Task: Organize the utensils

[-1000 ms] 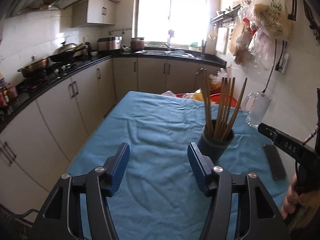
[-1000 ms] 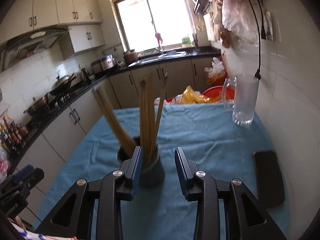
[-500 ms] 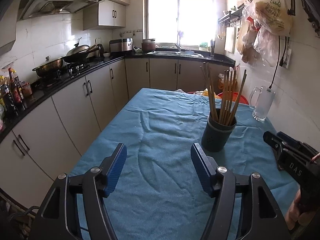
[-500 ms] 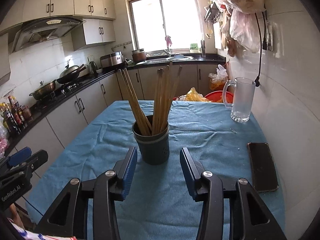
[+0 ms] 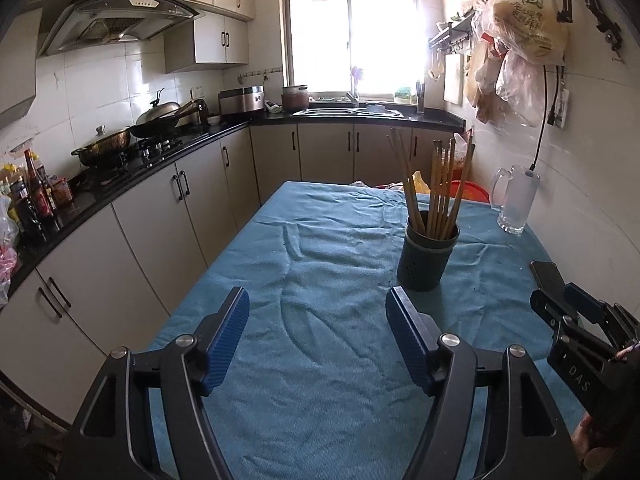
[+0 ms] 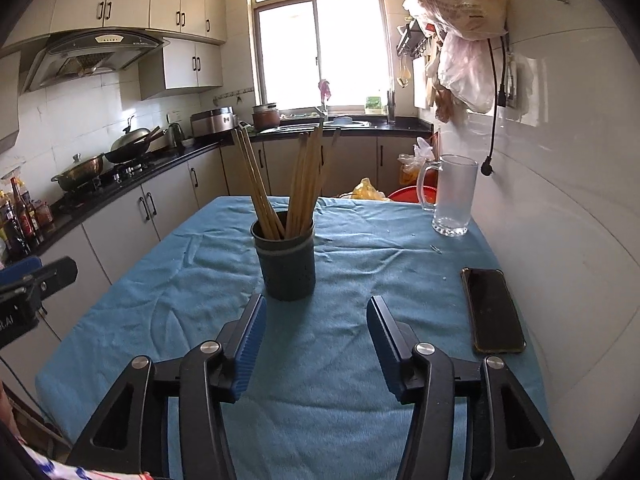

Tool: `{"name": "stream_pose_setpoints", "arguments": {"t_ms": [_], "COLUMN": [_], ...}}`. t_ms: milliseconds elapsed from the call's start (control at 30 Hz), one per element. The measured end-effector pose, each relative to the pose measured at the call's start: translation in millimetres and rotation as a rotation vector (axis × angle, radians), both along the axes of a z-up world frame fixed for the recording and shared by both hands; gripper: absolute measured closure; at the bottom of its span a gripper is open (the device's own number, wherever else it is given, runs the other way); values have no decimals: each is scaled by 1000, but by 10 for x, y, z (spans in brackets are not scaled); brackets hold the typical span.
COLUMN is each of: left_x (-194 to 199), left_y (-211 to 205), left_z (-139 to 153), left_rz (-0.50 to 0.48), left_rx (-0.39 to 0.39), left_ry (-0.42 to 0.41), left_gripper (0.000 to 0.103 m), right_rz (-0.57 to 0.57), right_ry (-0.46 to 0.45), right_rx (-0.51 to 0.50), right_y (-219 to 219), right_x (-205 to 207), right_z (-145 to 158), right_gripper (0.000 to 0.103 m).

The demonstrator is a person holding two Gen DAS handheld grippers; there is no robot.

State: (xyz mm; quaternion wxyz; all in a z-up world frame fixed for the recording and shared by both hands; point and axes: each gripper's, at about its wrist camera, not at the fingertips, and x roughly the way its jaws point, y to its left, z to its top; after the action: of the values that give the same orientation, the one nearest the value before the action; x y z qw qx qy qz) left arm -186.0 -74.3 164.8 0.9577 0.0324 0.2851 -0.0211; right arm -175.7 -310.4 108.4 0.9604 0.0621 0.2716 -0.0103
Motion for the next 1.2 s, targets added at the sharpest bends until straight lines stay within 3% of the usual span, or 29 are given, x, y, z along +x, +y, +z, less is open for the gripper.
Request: {"name": "stream_pose_setpoints", "arguments": {"t_ms": [533,867,1000,1200], "left_x": [-228,-204,-35,627], "left_y": [-97,-109,-102,-198], "left_z": [19,-11,-7,92], "left_rz": [-9,-26,-85,-174], "left_rx": [39,18,5,-51], "left_ry": [-31,-17,-12,26], "left_gripper": [30,28,27,27], "right_rz": [-53,-42,-7,5], "right_ry": [-32,-35,-44,-33], "right_rx": [-3,0,19,67], "right_y": [-89,-46,-109,-344], "right_x": [-312,-312,-82,561], "right_z": [19,0,52,126], "right_gripper": [41,38,38,38]}}
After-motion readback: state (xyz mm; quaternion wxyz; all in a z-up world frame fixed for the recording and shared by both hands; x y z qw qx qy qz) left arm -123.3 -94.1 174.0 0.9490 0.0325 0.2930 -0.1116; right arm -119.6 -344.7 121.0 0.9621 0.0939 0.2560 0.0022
